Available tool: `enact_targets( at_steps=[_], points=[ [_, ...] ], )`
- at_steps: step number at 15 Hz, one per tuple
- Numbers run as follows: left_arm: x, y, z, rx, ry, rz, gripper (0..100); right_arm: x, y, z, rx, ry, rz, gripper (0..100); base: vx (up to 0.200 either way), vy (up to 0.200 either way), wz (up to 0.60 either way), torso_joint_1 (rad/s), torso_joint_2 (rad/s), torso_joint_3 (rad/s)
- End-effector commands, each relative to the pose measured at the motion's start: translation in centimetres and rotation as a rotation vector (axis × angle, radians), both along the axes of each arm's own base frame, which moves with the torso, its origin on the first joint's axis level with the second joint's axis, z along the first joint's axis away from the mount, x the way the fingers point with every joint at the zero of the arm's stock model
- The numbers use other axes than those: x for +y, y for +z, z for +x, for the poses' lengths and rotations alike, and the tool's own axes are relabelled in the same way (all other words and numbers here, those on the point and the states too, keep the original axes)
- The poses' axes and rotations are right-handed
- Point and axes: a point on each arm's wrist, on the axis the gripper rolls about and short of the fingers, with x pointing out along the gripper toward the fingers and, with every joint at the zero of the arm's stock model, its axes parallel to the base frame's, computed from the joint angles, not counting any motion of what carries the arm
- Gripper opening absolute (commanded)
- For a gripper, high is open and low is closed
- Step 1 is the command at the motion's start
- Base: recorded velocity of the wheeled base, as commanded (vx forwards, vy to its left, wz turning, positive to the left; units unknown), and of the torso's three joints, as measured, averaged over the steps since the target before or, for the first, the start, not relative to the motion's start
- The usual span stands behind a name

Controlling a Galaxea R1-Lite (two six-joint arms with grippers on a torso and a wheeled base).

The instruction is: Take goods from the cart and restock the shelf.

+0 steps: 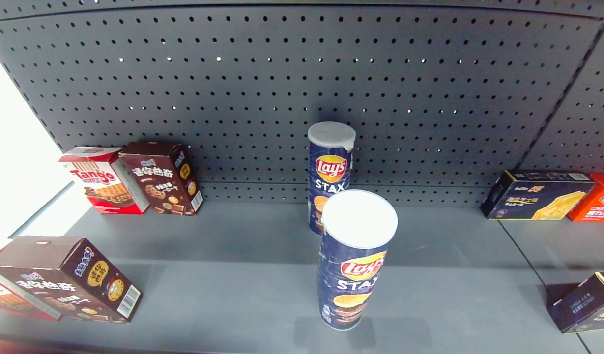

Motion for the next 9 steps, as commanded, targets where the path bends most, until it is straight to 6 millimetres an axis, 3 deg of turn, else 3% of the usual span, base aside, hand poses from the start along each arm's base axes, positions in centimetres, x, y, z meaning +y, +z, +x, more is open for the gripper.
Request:
enact_targets(
  at_steps=[1,2,3,5,7,9],
  points=[
    [0.0,0.0,0.0,0.003,0.001,-0.002,100,0.0,0.0,0.0,0.000,-0.025,-0.005,100,0.000,0.000,0.00,0.000,0.00,0.000],
    [0.0,0.0,0.0,0.003,-0.001,-0.001,100,0.0,0.7,-0.1,-0.016,0.001,-0.024,100,0.000,0.000,0.00,0.000,0.00,0.000],
    [0.0,0.0,0.0,0.003,0.001,0.001,100,0.0,5.9,-0.2,-0.088,0.005,-0.028,100,0.000,0.000,0.00,0.000,0.00,0.000],
    [0.0,0.0,0.0,0.003,-0.002,0.001,100,-0.3,12.4,2.6,-0.055,0.071,0.026,100,0.000,0.000,0.00,0.000,0.00,0.000],
    [0.0,0.0,0.0,0.002,-0.004,-0.004,100,0.0,14.5,3.5,-0.061,0.233,0.023,100,0.000,0.000,0.00,0.000,0.00,0.000],
    [0.0,0.0,0.0,0.002,-0.004,-0.005,100,0.1,14.5,4.6,-0.022,0.315,-0.038,100,0.000,0.000,0.00,0.000,0.00,0.000]
  ],
)
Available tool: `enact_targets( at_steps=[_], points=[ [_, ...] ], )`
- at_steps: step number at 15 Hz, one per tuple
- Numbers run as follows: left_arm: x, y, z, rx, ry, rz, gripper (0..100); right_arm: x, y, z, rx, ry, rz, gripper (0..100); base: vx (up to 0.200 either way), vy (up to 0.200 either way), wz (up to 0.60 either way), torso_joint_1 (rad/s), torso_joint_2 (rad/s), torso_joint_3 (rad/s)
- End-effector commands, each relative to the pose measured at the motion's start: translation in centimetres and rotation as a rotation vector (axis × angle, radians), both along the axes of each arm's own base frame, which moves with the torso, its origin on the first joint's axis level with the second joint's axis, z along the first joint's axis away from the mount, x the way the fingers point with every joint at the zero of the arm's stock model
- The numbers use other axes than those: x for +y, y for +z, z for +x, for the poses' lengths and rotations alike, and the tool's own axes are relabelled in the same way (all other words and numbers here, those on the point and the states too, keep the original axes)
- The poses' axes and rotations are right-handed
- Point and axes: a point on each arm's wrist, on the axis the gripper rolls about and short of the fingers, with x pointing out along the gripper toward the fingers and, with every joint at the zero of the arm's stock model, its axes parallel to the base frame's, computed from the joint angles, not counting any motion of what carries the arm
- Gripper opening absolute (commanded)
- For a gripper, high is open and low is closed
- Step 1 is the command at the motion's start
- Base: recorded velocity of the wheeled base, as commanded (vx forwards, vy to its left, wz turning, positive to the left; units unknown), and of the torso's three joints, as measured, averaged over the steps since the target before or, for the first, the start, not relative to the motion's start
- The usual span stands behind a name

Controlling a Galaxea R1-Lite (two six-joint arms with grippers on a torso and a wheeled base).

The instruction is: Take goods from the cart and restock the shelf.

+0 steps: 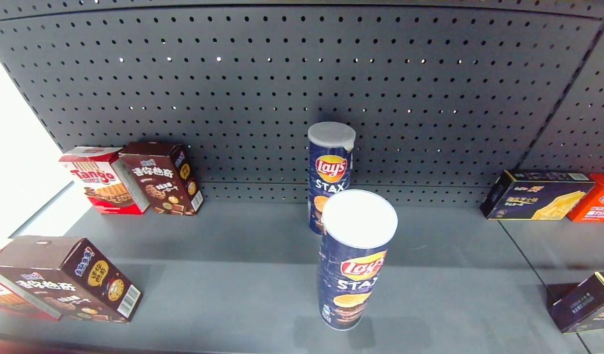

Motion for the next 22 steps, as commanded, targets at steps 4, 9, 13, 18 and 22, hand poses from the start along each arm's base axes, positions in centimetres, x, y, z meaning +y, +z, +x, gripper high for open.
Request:
enact_targets(
  at_steps=[4,9,13,18,22],
  points=[
    [0.0,0.0,0.0,0.002,0.001,0.000,100,0.8,0.8,4.8,0.158,0.269,-0.135,100,0.000,0.000,0.00,0.000,0.00,0.000],
    [0.0,0.0,0.0,0.002,0.001,0.001,100,3.0,1.6,9.6,0.208,0.424,-0.153,100,0.000,0.000,0.00,0.000,0.00,0.000],
    [0.0,0.0,0.0,0.002,0.000,0.005,100,4.6,1.0,11.5,0.278,0.494,-0.173,100,0.000,0.000,0.00,0.000,0.00,0.000],
    [-0.1,0.0,0.0,0.002,-0.023,0.000,100,7.6,-0.6,13.5,0.361,0.568,-0.218,100,0.000,0.000,0.00,0.000,0.00,0.000],
    [0.0,0.0,0.0,0.002,-0.022,0.000,100,8.8,-1.3,14.8,0.404,0.594,-0.233,100,0.000,0.000,0.00,0.000,0.00,0.000]
  ],
)
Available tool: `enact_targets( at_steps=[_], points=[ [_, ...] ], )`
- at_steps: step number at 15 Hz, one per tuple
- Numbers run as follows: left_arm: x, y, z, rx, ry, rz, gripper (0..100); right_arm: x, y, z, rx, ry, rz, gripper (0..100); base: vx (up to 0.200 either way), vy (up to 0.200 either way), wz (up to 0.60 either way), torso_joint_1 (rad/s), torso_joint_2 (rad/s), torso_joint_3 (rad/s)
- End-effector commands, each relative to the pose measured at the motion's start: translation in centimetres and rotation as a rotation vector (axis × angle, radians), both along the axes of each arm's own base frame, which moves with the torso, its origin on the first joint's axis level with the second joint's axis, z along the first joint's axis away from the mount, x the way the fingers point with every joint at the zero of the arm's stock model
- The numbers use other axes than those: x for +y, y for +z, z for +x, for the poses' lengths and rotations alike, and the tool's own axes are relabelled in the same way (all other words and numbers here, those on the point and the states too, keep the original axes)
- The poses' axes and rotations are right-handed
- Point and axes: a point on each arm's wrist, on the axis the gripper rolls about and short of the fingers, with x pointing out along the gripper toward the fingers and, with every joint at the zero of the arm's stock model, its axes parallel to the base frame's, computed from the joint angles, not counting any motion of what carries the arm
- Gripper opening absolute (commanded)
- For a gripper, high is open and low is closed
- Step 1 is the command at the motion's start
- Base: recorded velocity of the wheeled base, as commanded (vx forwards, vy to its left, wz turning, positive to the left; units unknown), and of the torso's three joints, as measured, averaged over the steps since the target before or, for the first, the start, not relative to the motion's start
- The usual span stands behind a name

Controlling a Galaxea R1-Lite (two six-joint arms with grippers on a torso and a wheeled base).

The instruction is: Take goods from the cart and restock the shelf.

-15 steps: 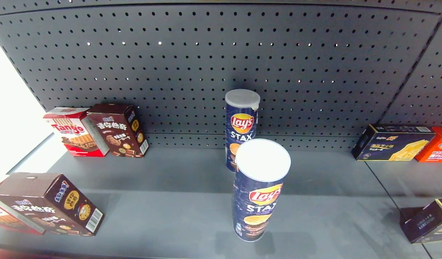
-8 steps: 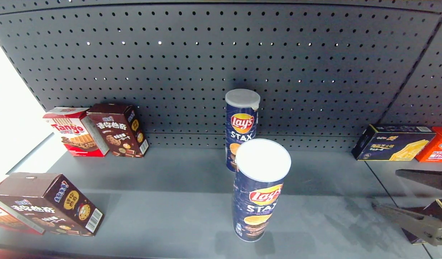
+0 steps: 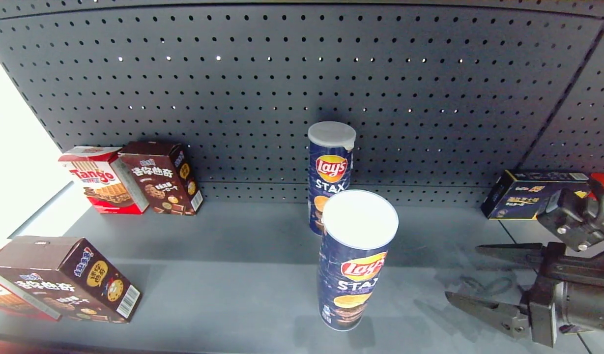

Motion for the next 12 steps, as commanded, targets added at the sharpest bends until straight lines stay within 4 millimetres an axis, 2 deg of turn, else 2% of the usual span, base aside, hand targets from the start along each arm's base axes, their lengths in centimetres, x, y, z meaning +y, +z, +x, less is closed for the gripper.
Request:
enact_targets(
  at_steps=[1,12],
  points=[
    [0.0,0.0,0.0,0.002,0.001,-0.001,100,0.9,-0.8,0.7,0.041,0.021,-0.024,100,0.000,0.000,0.00,0.000,0.00,0.000],
    [0.0,0.0,0.0,0.002,0.004,0.007,100,4.9,-1.2,3.9,0.087,0.046,-0.032,100,0.000,0.000,0.00,0.000,0.00,0.000]
  ],
)
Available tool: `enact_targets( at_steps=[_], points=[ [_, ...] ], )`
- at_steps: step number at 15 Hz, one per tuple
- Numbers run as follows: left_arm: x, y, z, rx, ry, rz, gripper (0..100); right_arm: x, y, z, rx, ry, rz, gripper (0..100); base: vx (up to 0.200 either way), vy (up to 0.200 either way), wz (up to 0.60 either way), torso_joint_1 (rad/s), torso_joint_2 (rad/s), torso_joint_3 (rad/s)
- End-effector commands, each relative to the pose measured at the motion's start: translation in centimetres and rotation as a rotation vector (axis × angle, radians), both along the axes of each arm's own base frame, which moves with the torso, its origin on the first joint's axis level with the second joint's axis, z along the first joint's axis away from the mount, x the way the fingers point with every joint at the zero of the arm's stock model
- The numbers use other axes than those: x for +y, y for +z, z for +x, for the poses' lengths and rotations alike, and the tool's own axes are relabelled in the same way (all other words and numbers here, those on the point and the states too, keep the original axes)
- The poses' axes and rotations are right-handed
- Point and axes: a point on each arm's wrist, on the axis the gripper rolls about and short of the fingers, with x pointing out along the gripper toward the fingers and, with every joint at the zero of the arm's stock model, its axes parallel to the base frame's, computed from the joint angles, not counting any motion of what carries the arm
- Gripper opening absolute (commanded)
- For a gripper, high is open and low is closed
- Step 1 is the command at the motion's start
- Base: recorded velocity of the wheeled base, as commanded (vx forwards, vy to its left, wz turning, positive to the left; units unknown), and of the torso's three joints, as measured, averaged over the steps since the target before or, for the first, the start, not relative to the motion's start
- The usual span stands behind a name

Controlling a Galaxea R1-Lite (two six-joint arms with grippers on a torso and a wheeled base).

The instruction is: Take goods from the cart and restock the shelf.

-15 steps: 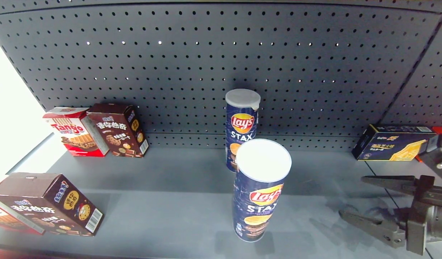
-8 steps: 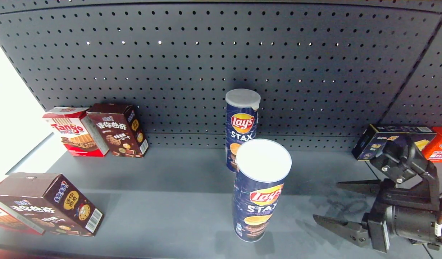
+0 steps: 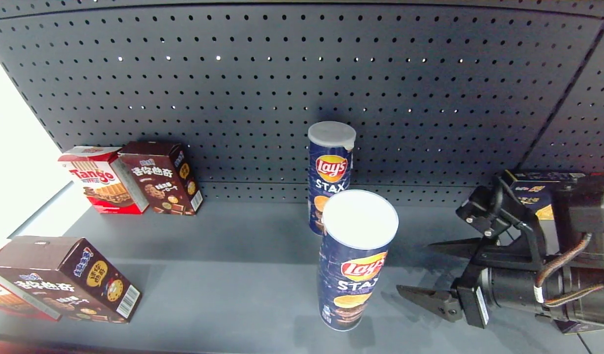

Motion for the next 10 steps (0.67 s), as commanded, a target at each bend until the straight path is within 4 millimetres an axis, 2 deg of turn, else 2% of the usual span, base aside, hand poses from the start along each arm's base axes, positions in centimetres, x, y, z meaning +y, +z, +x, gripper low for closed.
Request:
enact_targets(
  at_steps=[1,10],
  points=[
    [0.0,0.0,0.0,0.001,0.001,0.000,100,0.8,-0.4,0.9,0.016,0.005,-0.012,100,0.000,0.000,0.00,0.000,0.00,0.000],
    [0.0,0.0,0.0,0.001,-0.001,0.001,100,2.3,-0.9,2.2,0.024,0.012,-0.028,100,0.000,0.000,0.00,0.000,0.00,0.000]
  ],
)
